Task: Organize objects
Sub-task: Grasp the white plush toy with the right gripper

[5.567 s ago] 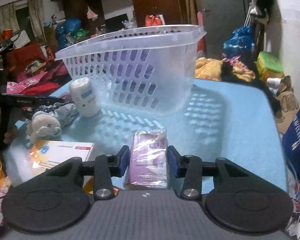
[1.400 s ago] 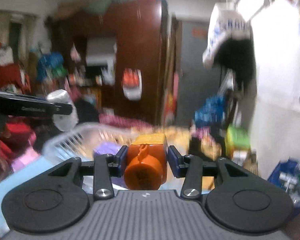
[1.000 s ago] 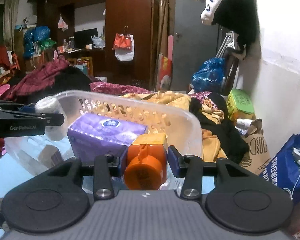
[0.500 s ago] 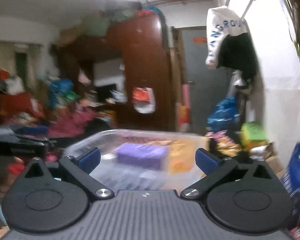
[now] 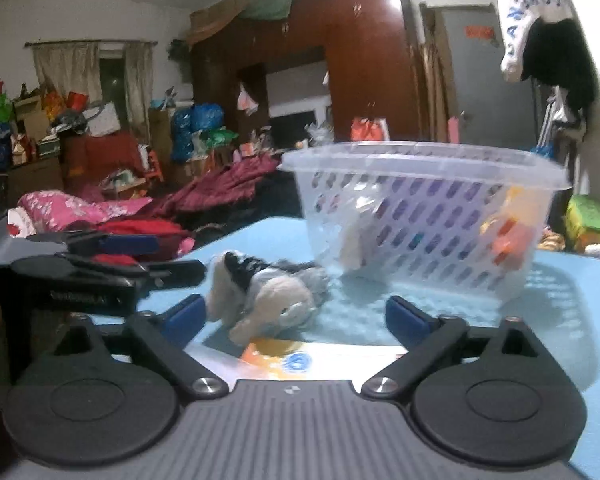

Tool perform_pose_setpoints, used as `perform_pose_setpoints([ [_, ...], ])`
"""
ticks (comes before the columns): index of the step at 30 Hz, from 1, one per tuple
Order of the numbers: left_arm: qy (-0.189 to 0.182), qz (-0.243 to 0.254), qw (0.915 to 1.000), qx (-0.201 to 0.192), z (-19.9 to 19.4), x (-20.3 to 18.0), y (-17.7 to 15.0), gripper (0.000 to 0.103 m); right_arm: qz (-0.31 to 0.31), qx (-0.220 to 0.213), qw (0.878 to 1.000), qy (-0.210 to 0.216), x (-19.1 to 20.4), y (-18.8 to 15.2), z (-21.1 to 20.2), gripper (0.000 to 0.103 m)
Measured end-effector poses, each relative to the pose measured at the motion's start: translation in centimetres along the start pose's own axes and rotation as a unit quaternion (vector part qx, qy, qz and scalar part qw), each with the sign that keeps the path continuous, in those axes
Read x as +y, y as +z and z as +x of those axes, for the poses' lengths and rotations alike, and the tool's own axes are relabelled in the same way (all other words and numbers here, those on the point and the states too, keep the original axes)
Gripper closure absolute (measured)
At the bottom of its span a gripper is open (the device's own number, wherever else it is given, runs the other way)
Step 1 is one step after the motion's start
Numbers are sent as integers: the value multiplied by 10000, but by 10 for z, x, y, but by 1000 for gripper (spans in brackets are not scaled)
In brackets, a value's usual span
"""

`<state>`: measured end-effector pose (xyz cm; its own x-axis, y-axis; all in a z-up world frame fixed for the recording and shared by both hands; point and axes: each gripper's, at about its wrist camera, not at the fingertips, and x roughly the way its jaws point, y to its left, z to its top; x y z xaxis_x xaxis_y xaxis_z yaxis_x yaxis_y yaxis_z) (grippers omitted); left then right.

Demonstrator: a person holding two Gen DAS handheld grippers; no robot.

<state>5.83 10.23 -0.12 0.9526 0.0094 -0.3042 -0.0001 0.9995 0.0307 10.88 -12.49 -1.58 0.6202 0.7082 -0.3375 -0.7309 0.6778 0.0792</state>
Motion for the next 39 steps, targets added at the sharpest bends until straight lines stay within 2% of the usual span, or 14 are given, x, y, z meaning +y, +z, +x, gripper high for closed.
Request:
perform_pose_setpoints([
  [1, 4, 21, 10000, 7, 1, -1, -1, 18, -67, 71, 9999, -24, 2, 2, 4, 15],
  [3, 10, 13, 10000, 82, 5, -2, -2, 30, -149, 162, 9997, -45, 4, 3, 8, 26],
  [6, -51, 8, 9998, 193, 10, -1, -5, 35, -86, 408, 9991, 57, 5, 4, 18, 43],
  [11, -28, 96, 9996, 261, 18, -2, -8, 35, -148, 769, 9969, 107, 12, 10, 35, 44],
  [15, 26, 140, 9994, 326, 24, -3, -11, 40, -173, 1028, 9945, 122, 18, 9, 48, 47],
  [16, -27, 126, 9993, 349, 25, -2, -12, 43, -173, 1053, 9942, 121, 18, 9, 50, 48],
  [18, -156, 133, 9991, 376, 26, -3, -13, 63, -207, 1081, 9939, 104, 18, 7, 51, 55],
  [19, -189, 150, 9990, 381, 26, -4, -14, 67, -245, 1073, 9939, 92, 19, 7, 51, 57],
  [20, -177, 182, 9990, 373, 26, -6, -14, 75, -272, 1090, 9936, 91, 20, 7, 51, 68],
  [21, -162, 225, 9991, 319, 25, -8, -15, 75, -305, 1070, 9938, 83, 21, 6, 49, 86],
  [28, -146, 297, 9991, 267, 23, -10, -16, 77, -446, 960, 9944, 20, 18, 10, 47, 85],
  [35, -180, 297, 9986, 391, 29, -11, -17, 75, -514, 1107, 9925, 5, 17, 10, 54, 85],
  [37, -166, 321, 9986, 373, 28, -12, -18, 77, -534, 1110, 9924, -10, 17, 11, 55, 85],
  [39, -212, 279, 9989, 318, 26, -12, -18, 84, -646, 1012, 9927, -95, 18, 10, 52, 86],
])
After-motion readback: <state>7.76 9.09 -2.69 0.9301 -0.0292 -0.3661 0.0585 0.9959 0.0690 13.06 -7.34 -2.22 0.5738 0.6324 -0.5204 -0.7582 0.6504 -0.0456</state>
